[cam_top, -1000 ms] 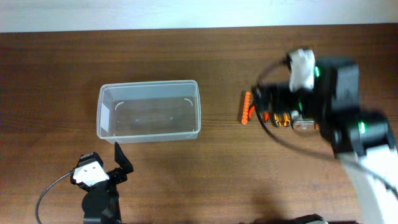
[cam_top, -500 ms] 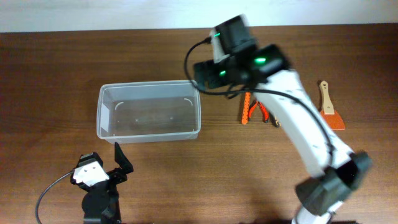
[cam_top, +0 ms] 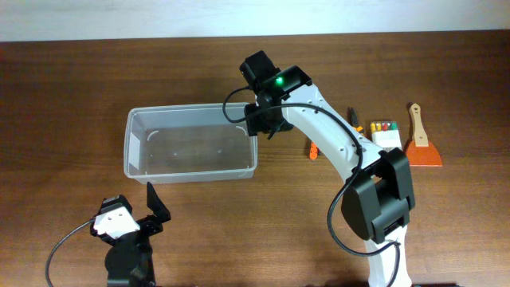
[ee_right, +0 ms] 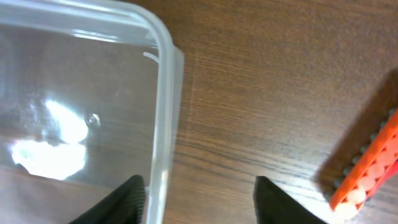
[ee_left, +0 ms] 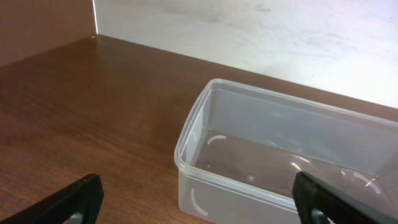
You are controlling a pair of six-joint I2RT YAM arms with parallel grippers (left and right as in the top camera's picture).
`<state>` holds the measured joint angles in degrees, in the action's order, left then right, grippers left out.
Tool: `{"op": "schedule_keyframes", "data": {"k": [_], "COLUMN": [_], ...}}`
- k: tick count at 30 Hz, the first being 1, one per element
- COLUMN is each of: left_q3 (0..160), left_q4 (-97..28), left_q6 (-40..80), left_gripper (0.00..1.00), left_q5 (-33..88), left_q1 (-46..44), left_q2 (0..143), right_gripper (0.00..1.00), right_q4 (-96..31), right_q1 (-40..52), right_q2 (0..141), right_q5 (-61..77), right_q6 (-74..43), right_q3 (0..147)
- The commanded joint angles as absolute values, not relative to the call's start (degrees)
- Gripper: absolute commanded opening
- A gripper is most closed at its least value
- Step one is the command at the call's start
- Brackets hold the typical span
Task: Pack container
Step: 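Push the clear container rightward toward the tools with the right gripper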
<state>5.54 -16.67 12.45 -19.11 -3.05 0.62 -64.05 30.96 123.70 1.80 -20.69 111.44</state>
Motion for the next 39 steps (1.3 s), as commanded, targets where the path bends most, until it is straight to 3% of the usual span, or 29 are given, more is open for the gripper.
{"op": "schedule_keyframes", "data": {"k": [1, 11, 12, 15, 17, 26, 39], "left_q3": [5.32, 5.32, 5.32, 5.32, 5.32, 5.32, 5.32], "left_q4": [-16.71, -16.71, -16.71, -16.71, -16.71, -16.71, -16.71], "left_q6": [11.94, 11.94, 11.94, 11.94, 11.94, 11.94, 11.94], "left_gripper": [0.99, 0.99, 0.99, 0.99, 0.99, 0.99, 0.99], "left_q5": [-19.31, -19.31, -19.33, -19.33, -19.31, -19.33, -19.33], "left_q1": [-3.27, -3.27, -3.27, -3.27, -3.27, -3.27, -3.27], "left_q2": [0.34, 0.34, 0.34, 0.34, 0.34, 0.34, 0.34], "right_gripper": [0.45, 0.42, 0.40, 0.18, 0.12, 0.04, 0.05], "right_q4": [-63.79, -58.72, -58.19, -58.15, -58.19, -63.77, -69.01], "right_q1": [31.51, 31.55, 31.55, 31.53, 31.53, 30.65, 21.96], "right_q2": [123.37, 123.39, 123.39, 123.39, 123.37, 123.35, 123.37], "right_q5": [3.09, 7.79, 7.77, 7.46, 6.76, -3.07, -2.79], "right_q6": [-21.54, -21.54, -21.54, -21.52, -21.50, -24.27, -27.97], "right_q3": [110.24, 103.39, 102.63, 101.78, 101.80, 101.84, 101.84]}}
